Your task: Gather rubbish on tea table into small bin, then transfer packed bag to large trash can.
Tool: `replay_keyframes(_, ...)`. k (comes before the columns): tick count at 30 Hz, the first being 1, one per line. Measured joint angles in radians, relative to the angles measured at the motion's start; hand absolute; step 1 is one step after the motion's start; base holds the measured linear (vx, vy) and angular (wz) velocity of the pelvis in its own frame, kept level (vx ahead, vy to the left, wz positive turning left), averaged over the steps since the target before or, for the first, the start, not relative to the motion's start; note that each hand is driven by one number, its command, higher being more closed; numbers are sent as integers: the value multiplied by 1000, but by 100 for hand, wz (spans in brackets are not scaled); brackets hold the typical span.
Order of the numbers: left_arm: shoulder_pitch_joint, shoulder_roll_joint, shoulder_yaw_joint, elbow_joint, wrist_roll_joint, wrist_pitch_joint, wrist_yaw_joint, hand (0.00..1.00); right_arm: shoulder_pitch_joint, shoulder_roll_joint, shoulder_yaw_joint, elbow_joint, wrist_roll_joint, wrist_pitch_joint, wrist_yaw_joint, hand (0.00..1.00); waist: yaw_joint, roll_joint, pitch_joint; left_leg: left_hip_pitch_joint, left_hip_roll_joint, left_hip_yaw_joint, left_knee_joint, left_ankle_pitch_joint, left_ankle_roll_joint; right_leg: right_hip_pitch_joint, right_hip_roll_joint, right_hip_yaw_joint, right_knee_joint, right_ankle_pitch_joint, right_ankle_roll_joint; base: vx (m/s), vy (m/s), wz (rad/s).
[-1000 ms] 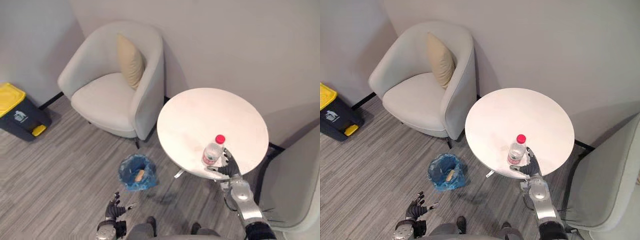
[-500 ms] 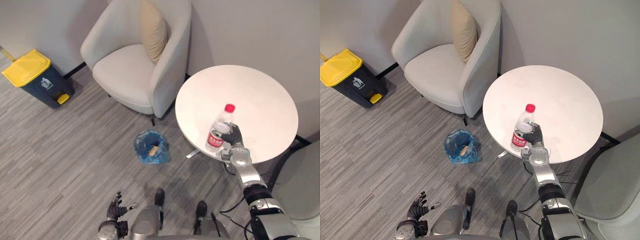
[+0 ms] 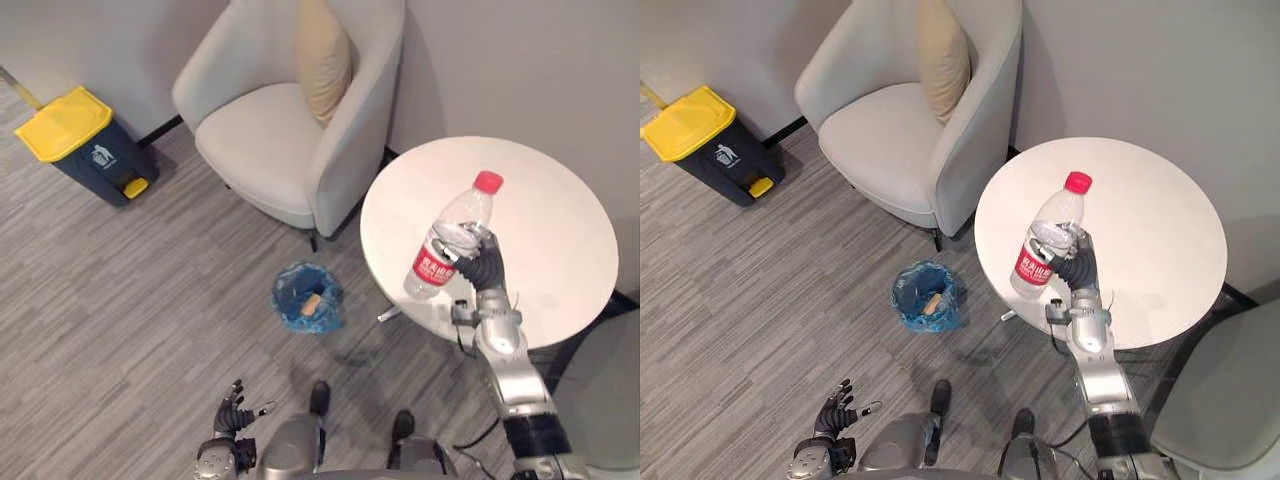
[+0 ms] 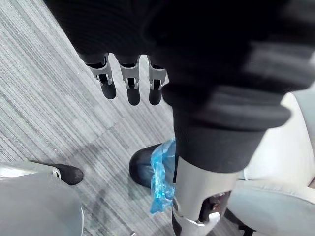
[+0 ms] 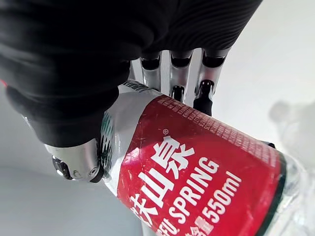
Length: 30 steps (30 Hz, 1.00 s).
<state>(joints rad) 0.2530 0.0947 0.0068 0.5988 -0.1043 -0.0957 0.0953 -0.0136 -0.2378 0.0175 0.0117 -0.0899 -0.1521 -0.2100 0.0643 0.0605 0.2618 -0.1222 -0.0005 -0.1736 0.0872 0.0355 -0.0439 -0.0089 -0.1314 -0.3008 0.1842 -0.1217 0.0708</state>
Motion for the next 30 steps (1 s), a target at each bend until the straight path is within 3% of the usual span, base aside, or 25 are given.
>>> replay_keyframes(1,-2,-1,0,0,1,0,0,0,11,1,2,0,-2,0,1,100,-2,-3,1,-9,-1,18,3,0,7,7,-11,-13,4,-8,0,-46,28,66)
replay_keyframes(2,-8,-2,1,2,1,0,1,0,28,3,3,1,-8,1,1,100,-12,-8,3,-16,10,112,18,-34,64,28,-22,-50,8,-23,4,-39,33,67)
replay_keyframes(3,-11,-3,3,6,1,0,2,0,34,4,7,1,-14,2,1,100,-14,-12,3,-19,29,179,31,-55,81,38,-29,-71,9,-23,5,8,15,91)
replay_keyframes(4,-21,-3,3,26,1,0,5,0,36,-2,20,-4,-30,1,1,100,-24,-15,2,-31,77,325,75,-68,100,57,-36,-103,6,-25,8,61,15,70)
replay_keyframes(5,-29,-5,3,43,3,1,10,0,36,-6,31,-8,-34,0,1,100,-22,-13,-1,-44,105,403,109,-68,100,61,-39,-119,8,-29,13,74,31,64)
replay_keyframes(7,-41,-6,3,54,14,2,18,0,41,-3,35,-36,-39,0,9,100,-21,-16,-4,-69,109,498,126,-59,86,62,-60,-158,9,-40,32,85,83,58)
replay_keyframes(10,-40,-5,-1,51,29,1,18,0,48,7,55,-36,-50,1,18,100,3,-30,-10,-60,82,498,127,-71,87,66,-82,-157,4,-44,53,139,93,25)
replay_keyframes(12,-36,-4,-1,47,29,-1,18,0,72,33,75,-36,-78,1,25,100,6,-40,-14,-48,59,496,169,-139,88,91,-121,-164,41,-70,84,116,114,12)
replay_keyframes(13,-36,-1,-3,48,30,-1,18,0,90,48,77,-34,-84,1,36,100,6,-46,-13,-39,45,496,190,-175,86,91,-148,-158,98,-97,98,134,159,12)
replay_keyframes(14,-36,6,-19,56,37,-1,18,0,114,56,82,-17,-106,2,41,100,-2,-50,-16,-24,30,488,224,-217,89,50,-193,-107,250,-109,101,118,141,9)
replay_keyframes(15,-34,11,-26,59,39,0,17,0,121,57,83,-5,-115,2,42,100,-5,-52,-19,-21,29,485,235,-230,95,13,-207,-75,335,-99,85,200,169,12)
replay_keyframes(16,-32,27,-37,60,41,1,18,0,121,58,94,31,-120,5,42,100,-19,-48,-26,-6,26,469,253,-249,105,-85,-219,17,511,-75,38,179,103,13)
replay_keyframes(18,-27,58,-46,62,50,4,18,0,120,61,129,91,-142,9,54,100,-40,-76,-26,16,25,439,265,-268,117,-182,-164,143,629,-136,27,201,43,30)
replay_keyframes(20,-30,68,-46,62,51,4,19,0,118,50,151,124,-157,10,65,100,-54,-75,-26,36,29,406,255,-262,107,-226,-102,184,560,-172,10,231,-39,57)
replay_keyframes(22,-44,67,-55,61,51,0,19,0,116,33,160,135,-162,10,76,100,-54,-77,-26,35,25,374,266,-260,99,-261,-46,219,416,-163,7,248,-91,78)
replay_keyframes(23,-51,68,-60,60,59,-2,18,0,106,22,162,147,-171,9,80,100,-56,-88,-28,11,11,349,306,-269,82,-271,-40,219,294,-90,8,196,-131,96)
replay_keyframes(24,-69,52,-59,73,59,0,19,0,67,-6,168,197,-181,9,80,100,-63,-67,-14,-16,18,318,365,-288,59,-271,-33,208,290,-25,-5,183,-126,84)
replay_keyframes(27,-89,41,-57,61,59,-5,20,0,-86,-67,218,320,-223,32,79,100,-51,-18,28,-101,50,301,421,-282,47,-300,-16,169,288,-15,-20,110,-102,33)
replay_keyframes(30,-146,44,-55,56,57,-12,30,0,-219,-100,221,403,-235,45,73,100,-51,-9,103,-161,53,274,445,-280,44,-353,-15,153,318,-13,-25,-47,-59,35)
